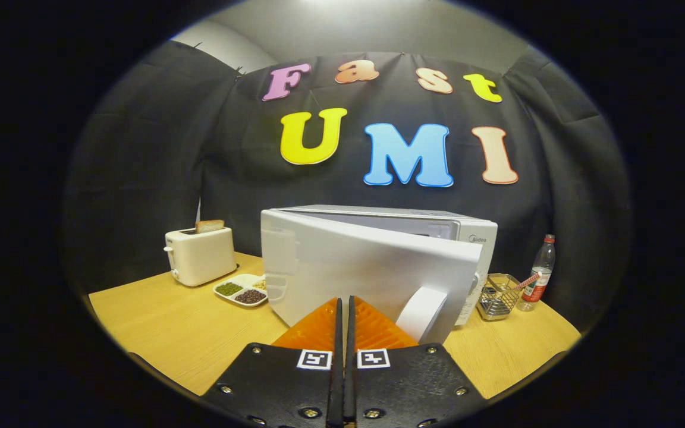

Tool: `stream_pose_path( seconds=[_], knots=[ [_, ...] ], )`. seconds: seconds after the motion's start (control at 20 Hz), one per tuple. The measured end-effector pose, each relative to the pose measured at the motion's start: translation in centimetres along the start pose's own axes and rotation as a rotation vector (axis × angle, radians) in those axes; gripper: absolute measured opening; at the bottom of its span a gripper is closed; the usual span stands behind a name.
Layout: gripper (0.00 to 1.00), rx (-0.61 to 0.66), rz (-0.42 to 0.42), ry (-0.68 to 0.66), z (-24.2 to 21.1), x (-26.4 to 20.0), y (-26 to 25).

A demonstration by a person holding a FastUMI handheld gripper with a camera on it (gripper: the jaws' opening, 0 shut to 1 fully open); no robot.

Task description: Open the microwave, put the food inside, and close the microwave door.

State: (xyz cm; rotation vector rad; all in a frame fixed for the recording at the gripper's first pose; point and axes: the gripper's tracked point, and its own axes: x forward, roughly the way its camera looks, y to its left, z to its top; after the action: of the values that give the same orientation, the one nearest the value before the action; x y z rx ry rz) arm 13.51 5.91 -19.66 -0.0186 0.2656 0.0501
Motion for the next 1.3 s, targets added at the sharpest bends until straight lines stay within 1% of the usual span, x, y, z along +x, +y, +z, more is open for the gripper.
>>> stream_pose_path(
  seconds=[0.1,0.25,0.4,0.6,0.8,0.95,1.05,1.1,1.15,1.3],
  knots=[
    [0.01,0.014,-0.034,0.029,-0.2,1.5,-1.1],
    [0.01,0.069,-0.056,0.05,0.4,3.5,-1.9],
    [0.01,0.02,-0.123,0.026,1.4,5.3,-3.5],
    [0.01,0.086,-0.157,0.07,0.4,8.3,-5.0],
    [0.01,0.093,-0.211,0.063,0.4,11.3,-6.8],
    [0.01,0.138,-0.216,0.049,0.5,12.6,-7.1],
    [0.02,0.094,-0.214,0.049,0.5,13.6,-7.0],
    [0.05,0.085,-0.225,0.043,0.8,12.9,-6.7],
    [0.07,0.074,-0.232,0.041,0.6,13.2,-7.0],
    [0.06,0.106,-0.218,0.056,0.5,13.0,-6.9]
  ],
)
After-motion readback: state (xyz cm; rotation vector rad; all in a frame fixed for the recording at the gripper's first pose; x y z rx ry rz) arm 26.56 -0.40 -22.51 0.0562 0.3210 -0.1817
